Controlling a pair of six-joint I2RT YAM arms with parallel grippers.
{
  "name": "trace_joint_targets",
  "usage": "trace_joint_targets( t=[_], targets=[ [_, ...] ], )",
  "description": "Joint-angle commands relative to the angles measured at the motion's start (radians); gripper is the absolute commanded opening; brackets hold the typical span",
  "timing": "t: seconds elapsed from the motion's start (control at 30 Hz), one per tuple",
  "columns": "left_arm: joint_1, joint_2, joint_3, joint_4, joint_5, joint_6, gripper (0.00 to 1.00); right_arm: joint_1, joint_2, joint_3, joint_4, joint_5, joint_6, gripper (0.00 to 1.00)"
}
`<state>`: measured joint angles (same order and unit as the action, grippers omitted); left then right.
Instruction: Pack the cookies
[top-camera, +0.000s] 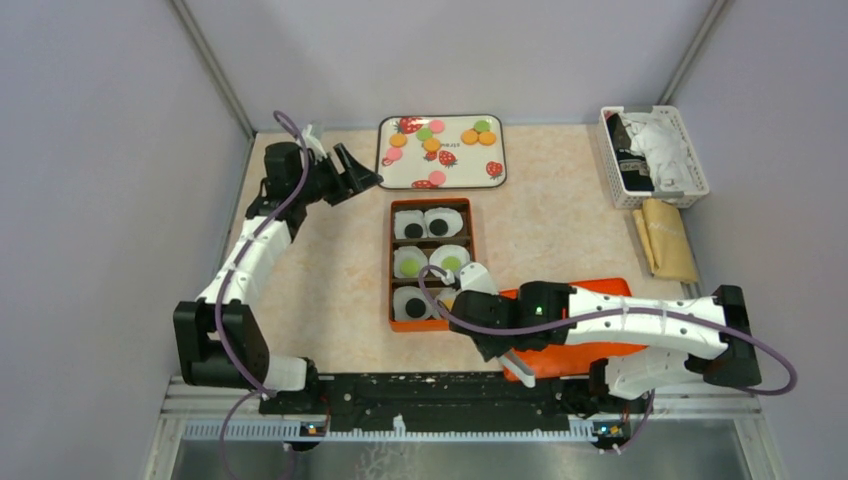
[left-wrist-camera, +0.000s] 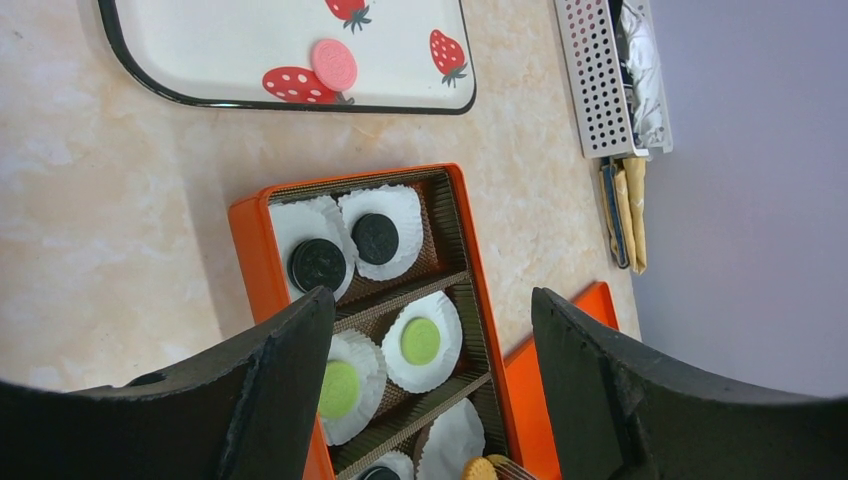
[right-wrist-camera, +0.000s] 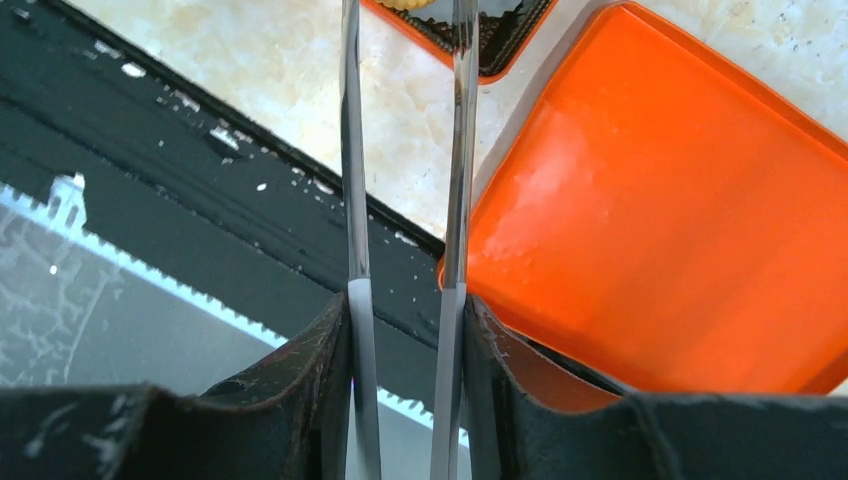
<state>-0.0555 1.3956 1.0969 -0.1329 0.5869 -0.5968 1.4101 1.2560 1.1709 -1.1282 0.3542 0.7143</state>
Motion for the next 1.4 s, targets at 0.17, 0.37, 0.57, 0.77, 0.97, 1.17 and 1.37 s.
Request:
trace_joint_targets(
  t=[0.17, 0.37, 0.57, 0.77, 0.97, 1.17, 1.37],
  targets=[
    [-0.004, -0.067, 0.004, 0.016, 0.011, 0.011, 0.79, 0.01, 0.021, -0.042, 0.071, 0.093, 0.091, 0.02],
    [-0.004, -0.068, 0.005, 0.015, 0.015, 0.009, 0.79, 0.012, 0.034, -0.049, 0.066, 0.064, 0.096, 0.14],
    [-0.004, -0.076, -0.002, 0.025, 0.019, 0.004, 0.79, 0.014, 0.0, -0.079, 0.074, 0.048, 0.114, 0.32],
    [-0.004, -0.089, -0.013, 0.039, 0.025, 0.0, 0.8, 0.015, -0.02, -0.089, 0.075, 0.047, 0.128, 0.41],
    [-0.004, -0.101, -0.019, 0.048, 0.029, 0.001, 0.8, 0.016, -0.025, -0.097, 0.073, 0.048, 0.131, 0.43],
    [-0.004, -0.11, -0.023, 0.05, 0.031, 0.002, 0.8, 0.016, -0.02, -0.103, 0.079, 0.043, 0.131, 0.45],
    [-0.004, -0.117, -0.023, 0.048, 0.027, 0.005, 0.8, 0.016, -0.025, -0.09, 0.077, 0.072, 0.134, 0.37]
  ],
)
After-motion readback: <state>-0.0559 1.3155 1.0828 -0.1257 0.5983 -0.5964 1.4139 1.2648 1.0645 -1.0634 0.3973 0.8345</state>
